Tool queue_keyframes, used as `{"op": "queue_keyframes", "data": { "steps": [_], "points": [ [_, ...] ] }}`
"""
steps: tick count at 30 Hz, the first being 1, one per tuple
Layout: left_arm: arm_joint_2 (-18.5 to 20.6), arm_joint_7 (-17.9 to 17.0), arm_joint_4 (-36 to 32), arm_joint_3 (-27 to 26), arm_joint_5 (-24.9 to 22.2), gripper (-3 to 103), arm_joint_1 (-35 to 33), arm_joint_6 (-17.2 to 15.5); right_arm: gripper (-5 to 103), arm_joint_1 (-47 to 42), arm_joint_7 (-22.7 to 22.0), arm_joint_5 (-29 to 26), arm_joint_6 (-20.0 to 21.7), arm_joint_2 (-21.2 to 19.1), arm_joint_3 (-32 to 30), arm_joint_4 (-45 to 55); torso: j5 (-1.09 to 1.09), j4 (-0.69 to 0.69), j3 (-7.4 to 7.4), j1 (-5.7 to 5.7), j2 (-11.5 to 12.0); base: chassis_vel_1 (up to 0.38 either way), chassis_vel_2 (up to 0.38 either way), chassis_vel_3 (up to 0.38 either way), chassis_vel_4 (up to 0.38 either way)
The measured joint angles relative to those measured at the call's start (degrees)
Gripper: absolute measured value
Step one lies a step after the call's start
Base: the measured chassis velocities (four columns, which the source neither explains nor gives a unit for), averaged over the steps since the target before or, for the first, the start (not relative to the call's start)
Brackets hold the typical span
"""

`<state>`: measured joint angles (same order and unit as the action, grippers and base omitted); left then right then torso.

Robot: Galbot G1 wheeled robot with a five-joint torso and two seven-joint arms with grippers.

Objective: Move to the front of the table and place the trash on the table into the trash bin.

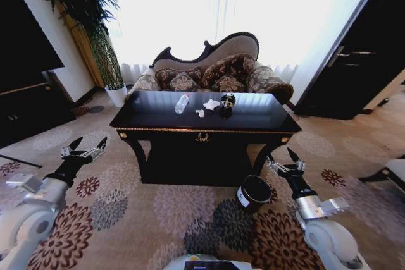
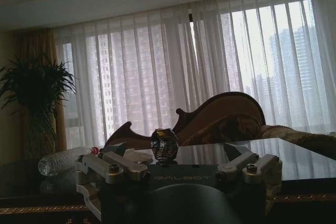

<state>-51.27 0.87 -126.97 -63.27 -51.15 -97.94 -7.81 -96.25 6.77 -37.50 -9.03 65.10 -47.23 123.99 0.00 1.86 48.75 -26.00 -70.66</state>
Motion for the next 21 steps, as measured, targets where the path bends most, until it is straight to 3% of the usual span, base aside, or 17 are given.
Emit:
{"op": "queue_keyframes", "data": {
  "steps": [13, 21],
  "points": [
    [0.0, -0.5, 0.0, 0.3, 0.3, 97, 0.0, -0.1, 100, -0.1, -0.6, 1.4, -0.7, 0.9, 0.0, 0.0, -0.01, 0.01, 0.01, -0.03, 0.0, -0.260, 0.250, 0.249, -0.251],
    [2.3, -0.4, -0.1, 3.4, 0.9, 100, 2.0, -1.5, 100, -0.1, -0.2, 2.4, -1.6, 2.0, 0.1, -0.5, -0.02, 0.00, 0.01, -0.04, 0.0, -0.086, 0.090, 0.058, -0.076]
  ]
}}
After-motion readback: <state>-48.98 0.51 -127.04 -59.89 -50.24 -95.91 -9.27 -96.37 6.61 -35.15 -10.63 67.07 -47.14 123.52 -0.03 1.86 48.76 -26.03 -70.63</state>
